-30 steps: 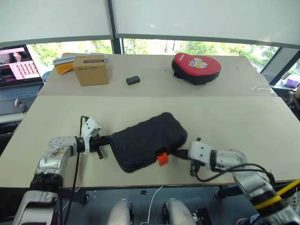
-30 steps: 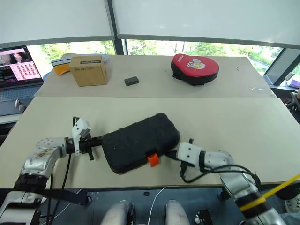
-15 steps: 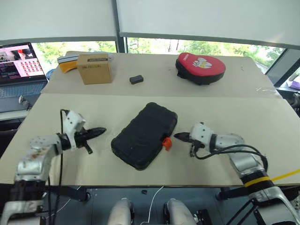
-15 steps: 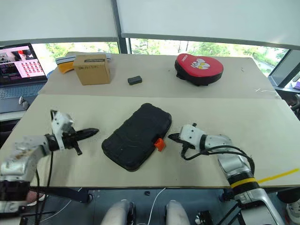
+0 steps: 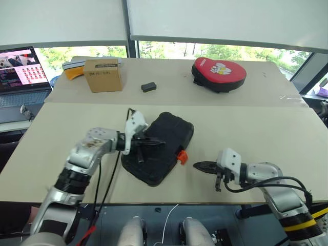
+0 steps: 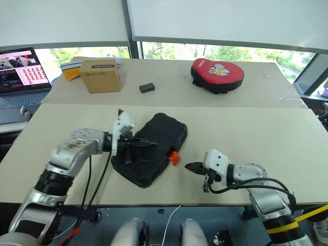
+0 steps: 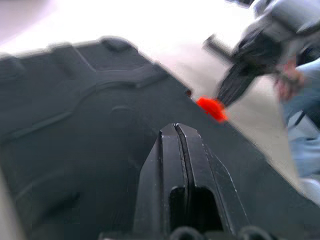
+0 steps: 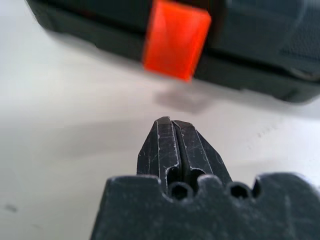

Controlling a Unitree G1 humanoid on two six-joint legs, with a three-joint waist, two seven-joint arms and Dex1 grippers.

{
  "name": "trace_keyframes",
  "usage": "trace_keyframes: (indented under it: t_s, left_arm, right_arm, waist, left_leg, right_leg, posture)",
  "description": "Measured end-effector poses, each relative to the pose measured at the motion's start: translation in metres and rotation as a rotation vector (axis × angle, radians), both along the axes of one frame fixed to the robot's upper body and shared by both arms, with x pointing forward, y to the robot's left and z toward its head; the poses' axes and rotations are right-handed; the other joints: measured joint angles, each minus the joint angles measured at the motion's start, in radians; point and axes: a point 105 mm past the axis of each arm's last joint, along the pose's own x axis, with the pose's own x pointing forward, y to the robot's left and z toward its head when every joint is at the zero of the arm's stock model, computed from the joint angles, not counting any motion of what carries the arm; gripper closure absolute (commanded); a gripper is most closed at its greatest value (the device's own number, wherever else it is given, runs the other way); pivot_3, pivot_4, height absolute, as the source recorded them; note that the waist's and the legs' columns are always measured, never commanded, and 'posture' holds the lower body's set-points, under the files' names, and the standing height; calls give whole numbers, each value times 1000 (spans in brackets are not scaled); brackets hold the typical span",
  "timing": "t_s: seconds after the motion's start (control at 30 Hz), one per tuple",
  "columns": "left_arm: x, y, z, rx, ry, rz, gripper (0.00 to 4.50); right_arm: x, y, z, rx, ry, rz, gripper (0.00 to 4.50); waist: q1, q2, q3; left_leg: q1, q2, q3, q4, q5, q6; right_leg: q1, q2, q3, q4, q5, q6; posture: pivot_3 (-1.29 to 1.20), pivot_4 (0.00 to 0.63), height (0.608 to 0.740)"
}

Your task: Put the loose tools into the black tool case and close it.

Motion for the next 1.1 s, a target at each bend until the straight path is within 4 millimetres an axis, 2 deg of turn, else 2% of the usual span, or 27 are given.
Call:
trace_keyframes:
  t_s: [0.23, 0.57, 0.67, 1.1]
  left_arm:
    - [2, -6, -8, 58, -7, -17, 4448]
    - [2, -5, -10, 55, 1, -19, 4448]
    - [2, -4, -10, 59, 1, -16, 4448]
    - [4, -2, -10, 63, 3, -9, 4448]
  right_arm:
    - [4, 7, 0, 33, -16, -38, 4500]
    - [14, 20, -8, 35, -23, -45, 4500]
    - [18, 27, -4, 63, -35, -37, 4500]
    - [17, 35, -3, 130, -20, -35, 4500]
  waist:
    - [2, 2, -1]
    - [2, 2, -2]
    - [2, 3, -3]
    - [-10, 3, -3]
  left_leg:
    - [6, -1, 0, 0, 0, 0]
    - [9, 0, 0, 0, 0, 0]
    - [9, 0, -1, 0, 0, 0]
    - [9, 0, -1, 0, 0, 0]
  right_leg:
    - [5, -1, 1, 0, 0, 0]
    - [9, -1, 0, -1, -1, 0]
    - [9, -1, 0, 0, -1, 0]
    - [9, 0, 0, 0, -1, 0]
  posture:
    - [0, 150, 740]
    - [0, 150, 740]
    - [0, 150, 740]
    - [0, 150, 740]
